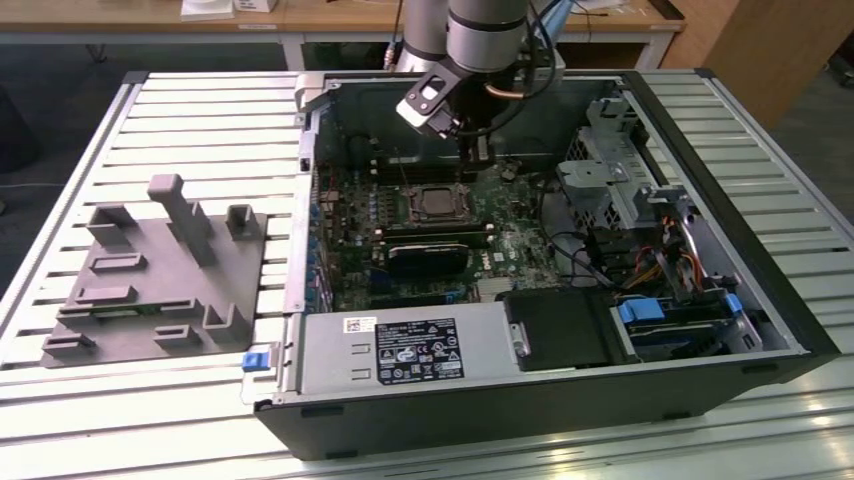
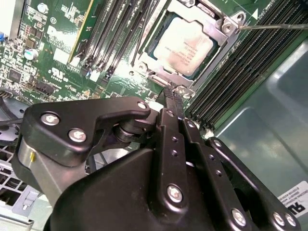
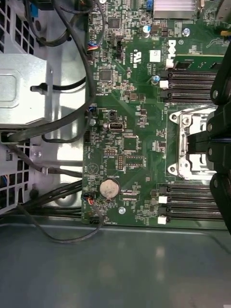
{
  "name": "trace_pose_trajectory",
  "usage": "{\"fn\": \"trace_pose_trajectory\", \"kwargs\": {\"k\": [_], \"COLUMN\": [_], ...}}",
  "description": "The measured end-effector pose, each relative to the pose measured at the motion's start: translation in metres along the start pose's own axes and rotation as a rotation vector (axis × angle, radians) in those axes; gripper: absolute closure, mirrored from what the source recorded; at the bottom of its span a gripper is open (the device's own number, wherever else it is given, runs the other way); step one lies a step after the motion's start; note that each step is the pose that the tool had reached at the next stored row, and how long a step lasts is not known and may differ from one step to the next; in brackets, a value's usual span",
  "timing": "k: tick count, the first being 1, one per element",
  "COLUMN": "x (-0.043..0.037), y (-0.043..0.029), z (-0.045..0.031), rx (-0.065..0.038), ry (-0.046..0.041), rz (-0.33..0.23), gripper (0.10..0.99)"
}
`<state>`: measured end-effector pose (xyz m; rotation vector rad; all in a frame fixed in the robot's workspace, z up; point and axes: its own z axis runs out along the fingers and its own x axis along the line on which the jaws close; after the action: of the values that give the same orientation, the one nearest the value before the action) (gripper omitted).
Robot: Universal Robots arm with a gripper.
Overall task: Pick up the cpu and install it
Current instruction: 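Close the cpu cover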
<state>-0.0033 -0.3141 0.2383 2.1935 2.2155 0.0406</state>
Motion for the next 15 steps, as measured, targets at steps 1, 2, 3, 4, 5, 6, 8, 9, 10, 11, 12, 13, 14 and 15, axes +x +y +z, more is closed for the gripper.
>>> {"fn": "trace_pose_trajectory", "kwargs": {"k": [1, 2, 3, 4, 5, 6, 8, 9, 10, 11, 12, 13, 14, 15], "x": [0.0000, 0.0000, 0.0000, 0.0000, 0.0001, 0.0001, 0.0001, 0.0001, 0.0001, 0.0002, 0.0002, 0.0002, 0.0002, 0.0002], "y": [-0.0007, -0.0013, -0.0019, -0.0023, -0.0030, -0.0040, -0.0074, -0.0094, -0.0110, -0.0124, -0.0136, -0.0150, -0.0163, -0.0177], "z": [0.0002, 0.0002, 0.0002, 0.0002, 0.0002, 0.0003, 0.0002, 0.0001, 0.0001, 0.0001, 0.0000, 0.0000, 0.0000, 0.0000], "rx": [0.000, 0.000, 0.000, 0.000, 0.000, 0.000, 0.000, 0.000, 0.000, 0.000, 0.000, 0.000, 0.000, 0.000], "ry": [0.0002, 0.0001, 0.0000, 0.0000, 0.0001, 0.0002, 0.0003, 0.0003, 0.0002, 0.0003, 0.0002, 0.0002, 0.0002, 0.0002], "rz": [0.000, 0.000, 0.000, 0.000, 0.000, 0.000, 0.000, 0.000, 0.000, 0.000, 0.000, 0.000, 0.000, 0.000], "gripper": [0.980, 0.980, 0.980, 0.980, 0.980, 0.980, 0.980, 0.980, 0.980, 0.980, 0.980, 0.980, 0.980, 0.980]}}
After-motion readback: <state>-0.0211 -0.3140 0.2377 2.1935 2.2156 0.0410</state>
